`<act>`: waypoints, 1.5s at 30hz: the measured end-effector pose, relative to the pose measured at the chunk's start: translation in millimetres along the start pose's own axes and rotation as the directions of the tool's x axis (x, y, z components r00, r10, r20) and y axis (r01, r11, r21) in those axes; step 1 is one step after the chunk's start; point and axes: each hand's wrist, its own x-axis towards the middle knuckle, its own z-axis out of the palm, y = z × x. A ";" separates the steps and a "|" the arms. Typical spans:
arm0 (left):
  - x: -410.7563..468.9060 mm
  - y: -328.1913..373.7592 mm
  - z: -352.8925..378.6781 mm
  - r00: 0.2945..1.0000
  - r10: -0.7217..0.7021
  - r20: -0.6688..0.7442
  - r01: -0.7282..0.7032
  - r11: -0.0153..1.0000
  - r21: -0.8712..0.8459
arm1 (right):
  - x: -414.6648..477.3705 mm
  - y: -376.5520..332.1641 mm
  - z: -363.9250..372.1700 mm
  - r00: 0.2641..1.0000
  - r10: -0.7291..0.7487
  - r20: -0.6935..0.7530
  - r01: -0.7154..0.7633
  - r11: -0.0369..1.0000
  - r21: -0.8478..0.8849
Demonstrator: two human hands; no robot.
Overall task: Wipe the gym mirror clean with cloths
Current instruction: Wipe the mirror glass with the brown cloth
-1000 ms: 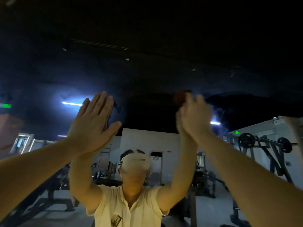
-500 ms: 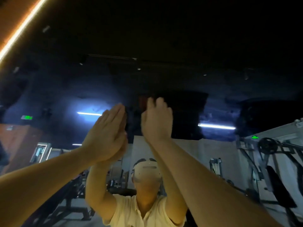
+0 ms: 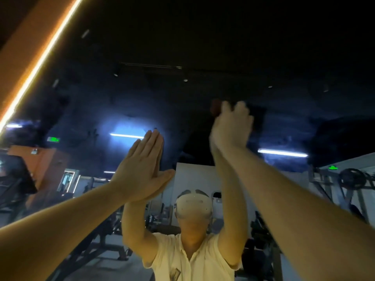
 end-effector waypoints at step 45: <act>-231.1 29.2 38.3 0.981 -0.056 0.184 0.069 0.996 -0.064 | -293.4 -37.5 -54.5 0.911 -0.208 0.356 0.184 0.978 0.100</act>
